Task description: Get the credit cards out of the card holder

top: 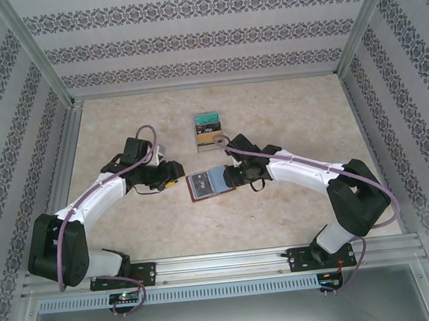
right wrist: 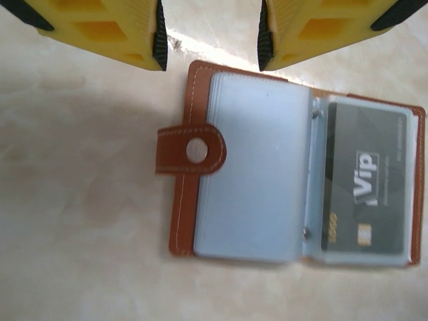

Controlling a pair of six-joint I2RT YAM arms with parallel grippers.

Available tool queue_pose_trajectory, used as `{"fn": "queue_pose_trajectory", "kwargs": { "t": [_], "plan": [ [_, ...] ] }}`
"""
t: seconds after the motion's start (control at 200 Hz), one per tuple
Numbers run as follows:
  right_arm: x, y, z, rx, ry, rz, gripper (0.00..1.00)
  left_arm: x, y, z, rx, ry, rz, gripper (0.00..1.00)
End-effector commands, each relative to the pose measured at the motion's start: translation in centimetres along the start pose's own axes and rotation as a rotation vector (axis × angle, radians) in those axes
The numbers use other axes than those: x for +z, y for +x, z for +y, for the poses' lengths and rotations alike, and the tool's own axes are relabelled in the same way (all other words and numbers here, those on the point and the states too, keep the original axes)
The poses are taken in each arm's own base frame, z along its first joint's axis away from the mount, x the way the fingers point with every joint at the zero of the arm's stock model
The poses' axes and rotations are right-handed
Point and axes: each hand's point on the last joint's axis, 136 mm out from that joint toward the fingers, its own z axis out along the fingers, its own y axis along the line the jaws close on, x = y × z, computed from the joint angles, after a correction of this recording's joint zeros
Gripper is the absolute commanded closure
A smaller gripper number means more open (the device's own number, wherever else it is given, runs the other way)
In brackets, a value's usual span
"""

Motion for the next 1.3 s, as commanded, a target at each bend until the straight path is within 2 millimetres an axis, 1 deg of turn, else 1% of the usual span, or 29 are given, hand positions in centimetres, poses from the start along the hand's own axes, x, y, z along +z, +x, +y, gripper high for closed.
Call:
{"fn": "queue_pose_trajectory", "kwargs": {
  "t": [0.0, 0.095, 0.24, 0.295, 0.355, 0.395, 0.53, 0.59, 0.734, 0.834, 0.894, 0.964, 1.049, 1.074, 1.174, 1.294],
  "plan": [
    [1.3, 0.5, 1.0, 0.044, -0.080, 0.038, 0.56, 1.0, 0.0, 0.6, -0.027, -0.039, -0.036, 0.54],
    [2.1, 0.8, 1.0, 0.052, -0.089, 0.050, 0.56, 1.4, 0.3, 1.1, -0.051, -0.063, -0.040, 0.55],
    [3.3, 0.9, 0.9, 0.047, -0.087, 0.070, 0.57, 2.3, 0.9, 1.2, -0.070, -0.058, -0.041, 0.59],
    [3.6, 1.0, 0.9, 0.044, -0.083, 0.075, 0.58, 2.8, 1.2, 1.4, -0.072, -0.064, -0.034, 0.62],
    [3.9, 1.1, 0.8, 0.045, -0.081, 0.078, 0.59, 3.3, 1.3, 1.7, -0.077, -0.072, -0.025, 0.63],
    [4.1, 1.1, 0.9, 0.045, -0.083, 0.080, 0.63, 3.6, 1.4, 1.8, -0.079, -0.071, -0.019, 0.64],
    [4.6, 1.7, 0.9, 0.054, -0.082, 0.097, 0.66, 4.5, 1.5, 1.9, -0.083, -0.069, -0.007, 0.65],
    [4.7, 1.9, 0.9, 0.057, -0.082, 0.102, 0.66, 4.9, 1.4, 1.8, -0.080, -0.067, -0.006, 0.65],
    [4.4, 2.0, 0.8, 0.055, -0.067, 0.093, 0.67, 5.6, 1.3, 1.8, -0.077, -0.069, 0.006, 0.65],
    [3.2, 1.2, 0.7, 0.049, -0.047, 0.055, 0.66, 5.9, 1.2, 1.8, -0.075, -0.068, 0.009, 0.65],
    [2.2, 0.4, 0.6, 0.049, -0.036, 0.014, 0.66, 6.1, 1.2, 2.0, -0.078, -0.069, 0.014, 0.66],
    [1.1, -0.5, 1.1, 0.049, -0.057, -0.025, 0.67, 6.4, 1.2, 1.9, -0.079, -0.062, 0.021, 0.68],
    [0.2, -1.4, 2.3, 0.053, -0.112, -0.048, 0.67, 6.7, 1.1, 1.8, -0.077, -0.054, 0.027, 0.79],
    [0.1, -1.7, 2.7, 0.055, -0.130, -0.049, 0.67, 6.8, 1.0, 1.8, -0.077, -0.054, 0.026, 0.80],
    [0.2, -2.2, 4.2, 0.060, -0.187, -0.030, 0.68, 6.9, 0.7, 1.4, -0.073, -0.046, 0.021, 0.81],
    [1.0, -2.5, 5.8, 0.068, -0.255, 0.003, 0.70, 7.4, 0.6, 1.3, -0.071, -0.046, 0.029, 0.81]
  ]
}}
